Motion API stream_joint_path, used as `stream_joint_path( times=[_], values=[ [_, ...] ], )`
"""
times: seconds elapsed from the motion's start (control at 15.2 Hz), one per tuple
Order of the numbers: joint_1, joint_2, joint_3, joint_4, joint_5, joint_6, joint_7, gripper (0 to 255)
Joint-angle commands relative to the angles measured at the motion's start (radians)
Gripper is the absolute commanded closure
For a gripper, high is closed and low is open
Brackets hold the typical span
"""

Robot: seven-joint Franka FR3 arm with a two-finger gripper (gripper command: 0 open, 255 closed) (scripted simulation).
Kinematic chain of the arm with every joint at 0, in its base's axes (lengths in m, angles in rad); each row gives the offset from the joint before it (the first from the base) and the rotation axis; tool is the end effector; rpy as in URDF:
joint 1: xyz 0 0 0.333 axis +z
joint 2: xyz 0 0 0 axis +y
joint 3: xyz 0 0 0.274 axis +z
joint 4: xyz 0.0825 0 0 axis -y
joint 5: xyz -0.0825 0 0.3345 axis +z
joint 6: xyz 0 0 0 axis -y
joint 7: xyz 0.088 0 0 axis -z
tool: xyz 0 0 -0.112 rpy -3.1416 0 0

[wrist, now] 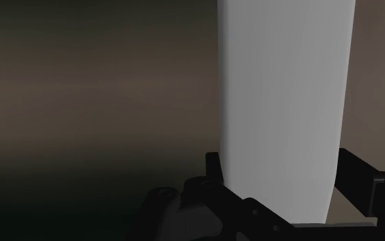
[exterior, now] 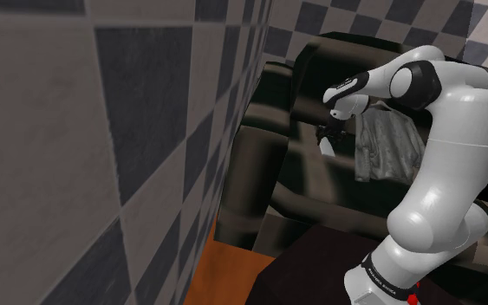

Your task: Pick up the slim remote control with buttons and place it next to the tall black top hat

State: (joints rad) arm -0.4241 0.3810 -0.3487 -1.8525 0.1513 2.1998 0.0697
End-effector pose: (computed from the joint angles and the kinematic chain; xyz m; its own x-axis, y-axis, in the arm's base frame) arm 0.4253 -0.3913 0.3129 0.6140 -0.7893 -0.0063 -0.7893 -0.6140 0.0063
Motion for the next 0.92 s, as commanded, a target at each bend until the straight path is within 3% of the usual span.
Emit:
stream_joint_path(
  times=[0.0,0.86],
  values=[
    [0.0,0.0,0.0,0.0,0.0,0.0,0.0,255],
    [0.009,-0.063,-0.013,0.053,-0.03,-0.112,0.019,255]
  ],
)
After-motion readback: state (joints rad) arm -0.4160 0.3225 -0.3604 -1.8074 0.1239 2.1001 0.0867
